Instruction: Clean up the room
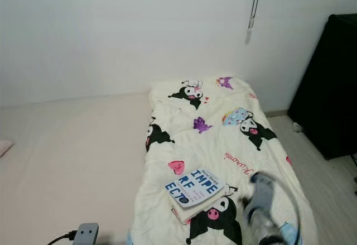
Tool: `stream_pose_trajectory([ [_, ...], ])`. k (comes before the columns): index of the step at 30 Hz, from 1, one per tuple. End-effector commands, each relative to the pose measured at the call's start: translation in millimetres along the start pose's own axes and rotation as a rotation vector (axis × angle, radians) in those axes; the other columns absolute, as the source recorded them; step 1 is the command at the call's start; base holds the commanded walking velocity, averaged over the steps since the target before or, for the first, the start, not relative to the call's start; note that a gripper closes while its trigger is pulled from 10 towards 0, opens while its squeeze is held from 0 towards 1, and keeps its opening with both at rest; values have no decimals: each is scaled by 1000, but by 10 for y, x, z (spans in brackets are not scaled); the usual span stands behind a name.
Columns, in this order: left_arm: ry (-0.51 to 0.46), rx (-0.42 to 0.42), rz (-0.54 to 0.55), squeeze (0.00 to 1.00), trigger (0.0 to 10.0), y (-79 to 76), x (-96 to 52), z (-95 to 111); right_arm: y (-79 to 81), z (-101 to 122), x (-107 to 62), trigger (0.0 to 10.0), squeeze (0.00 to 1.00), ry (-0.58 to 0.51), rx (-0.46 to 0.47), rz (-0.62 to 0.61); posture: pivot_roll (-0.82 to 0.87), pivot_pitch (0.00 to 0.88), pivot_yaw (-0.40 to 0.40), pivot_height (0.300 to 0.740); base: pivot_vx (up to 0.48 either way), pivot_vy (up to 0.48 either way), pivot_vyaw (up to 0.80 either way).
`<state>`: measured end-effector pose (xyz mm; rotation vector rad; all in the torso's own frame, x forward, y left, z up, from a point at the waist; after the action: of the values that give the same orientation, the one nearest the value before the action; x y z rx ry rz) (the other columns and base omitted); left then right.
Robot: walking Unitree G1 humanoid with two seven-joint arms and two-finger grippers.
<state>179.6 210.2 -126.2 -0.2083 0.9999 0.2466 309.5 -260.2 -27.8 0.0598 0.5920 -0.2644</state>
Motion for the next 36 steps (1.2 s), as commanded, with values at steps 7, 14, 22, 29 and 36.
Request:
stream_pose_trajectory([
  [7, -88, -118, 118, 0, 10000, 359, -24, 240, 19, 295, 36, 10000, 0, -101, 234, 58, -20, 129, 47, 670, 0, 0, 0],
  [14, -189, -258, 146, 0, 10000, 491, -39, 563, 246, 263, 37, 10000, 0, -83, 246, 149, -5, 150, 53, 650, 0, 0, 0],
  [22, -302, -342, 84, 0, 10000, 437, -54, 957, 555, 270, 19, 10000, 0, -81, 235, 280, 8, 176, 60, 620, 0, 0, 0],
  [29, -298, -327, 73, 0, 10000, 406, -48, 939, 538, 547, 20, 10000, 1000, -203, 330, 304, 8, 185, 61, 616, 0, 0, 0],
  [36, -254, -289, 76, 0, 10000, 439, -45, 755, 472, 667, 11, 10000, 1000, -264, 428, 320, 23, 200, 72, 616, 0, 0, 0],
])
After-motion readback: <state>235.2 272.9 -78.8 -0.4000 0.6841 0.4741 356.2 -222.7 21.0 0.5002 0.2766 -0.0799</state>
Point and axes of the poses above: a point about 5 cm out from each wrist's last joint towards the gripper, its own x axis pointing out of the wrist towards the gripper, its own z axis along the axis of the wrist's last joint, y = z × x, the point moved 4 cm from there along x, pointing out of the wrist towards the gripper, and after that the axes turned 13 degrees about -x, right-handed, at the moved point
